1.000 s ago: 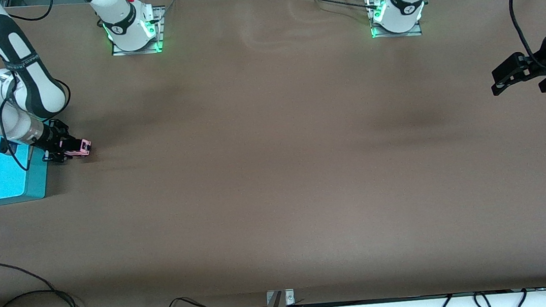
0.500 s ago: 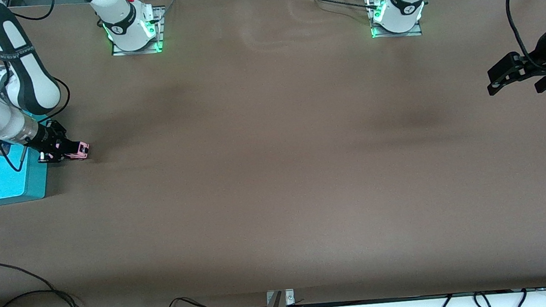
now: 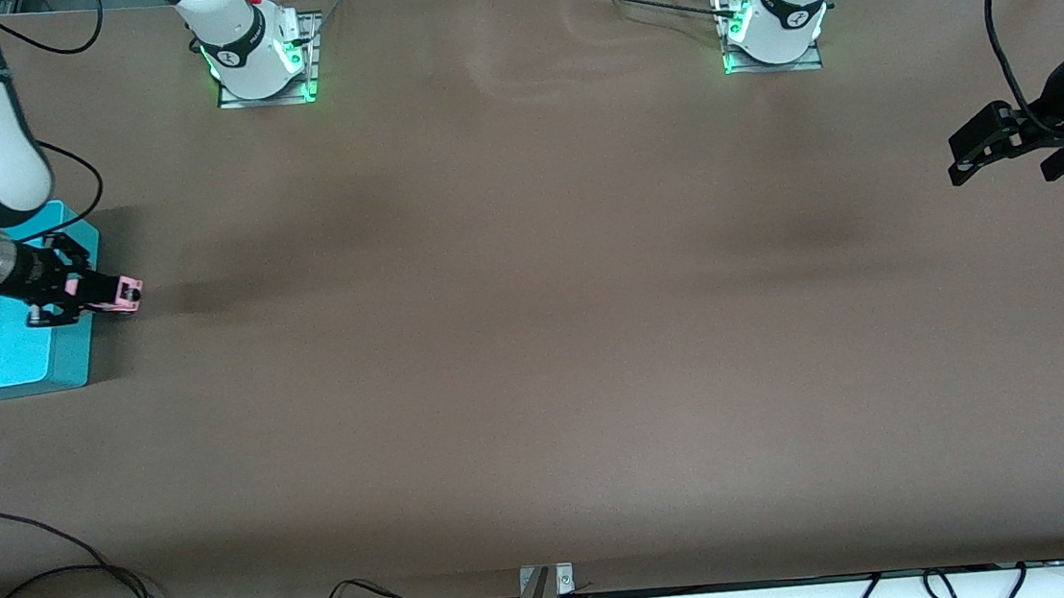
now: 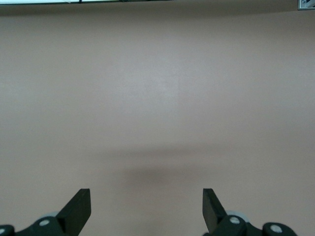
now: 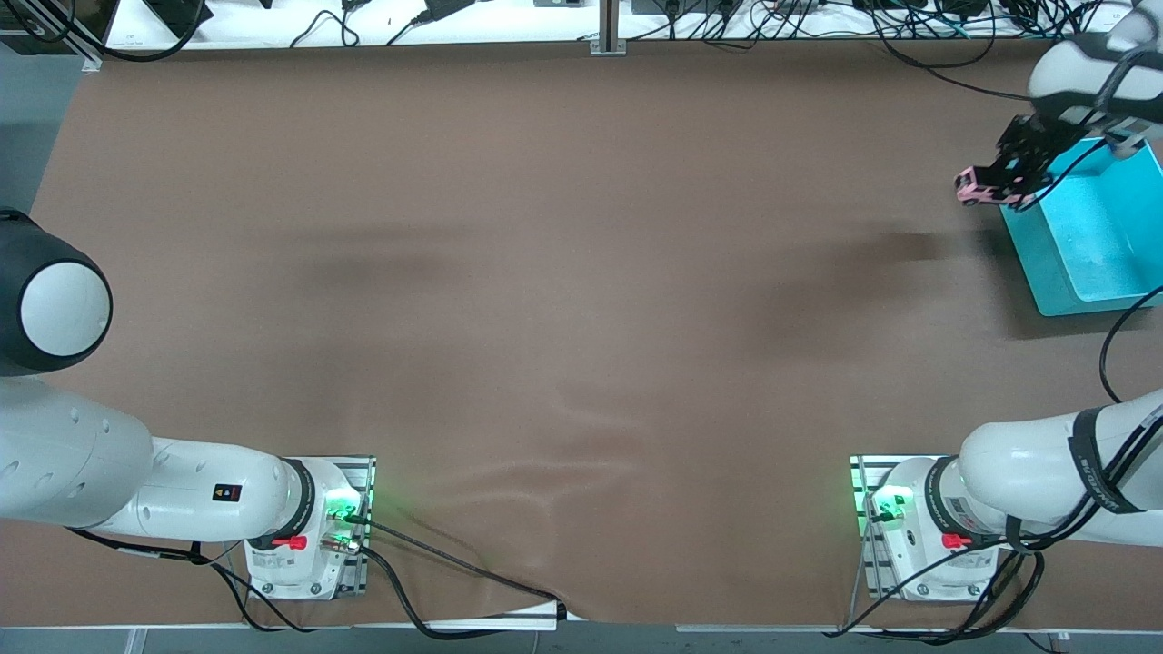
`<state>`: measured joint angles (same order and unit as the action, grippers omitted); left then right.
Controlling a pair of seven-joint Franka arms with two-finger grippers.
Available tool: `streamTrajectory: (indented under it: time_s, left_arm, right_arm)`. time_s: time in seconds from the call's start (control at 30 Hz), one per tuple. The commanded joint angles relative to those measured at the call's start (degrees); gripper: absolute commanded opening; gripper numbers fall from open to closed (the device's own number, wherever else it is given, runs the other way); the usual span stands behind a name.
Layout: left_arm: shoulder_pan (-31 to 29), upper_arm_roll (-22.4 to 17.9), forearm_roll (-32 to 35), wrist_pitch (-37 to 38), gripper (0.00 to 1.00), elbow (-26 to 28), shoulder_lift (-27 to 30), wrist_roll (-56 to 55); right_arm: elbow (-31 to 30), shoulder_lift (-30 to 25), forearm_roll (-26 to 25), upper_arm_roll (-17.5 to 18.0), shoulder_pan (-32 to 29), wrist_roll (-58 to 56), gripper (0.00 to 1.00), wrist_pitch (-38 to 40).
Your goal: Wind and store pink jeep toy
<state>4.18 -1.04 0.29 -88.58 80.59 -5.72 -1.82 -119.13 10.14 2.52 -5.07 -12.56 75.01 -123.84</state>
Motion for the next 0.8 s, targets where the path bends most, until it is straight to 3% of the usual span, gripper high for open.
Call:
streamTrajectory:
  time_s: [0.0,0.23,0.57,0.77]
  left_arm:
    - [0.47,-0.10,1.02,0.77,1.00,-1.84,-0.78,0.68]
    - [0.47,-0.10,1.02,0.77,1.00,-1.84,-0.78,0.68]
    - [0.47,-0.10,1.02,0.77,1.00,-1.84,-0.78,0.68]
    - [0.47,-0.10,1.02,0.77,1.00,-1.84,-0.78,0.68]
  right_arm:
    - [4.60,1.46,-1.55,-2.74,-0.45,-6.09,0.12,4.57]
    - [7.50,4.27,-2.61,-8.10,-0.89,-17.25,0.12,4.75]
    - [11.11,10.95,-2.35,-12.68,-5.02,-31.93,0.12,2.12]
    - [10.59,15.52,-1.82,-12.77,-7.56,-33.62,0.12,-3.32]
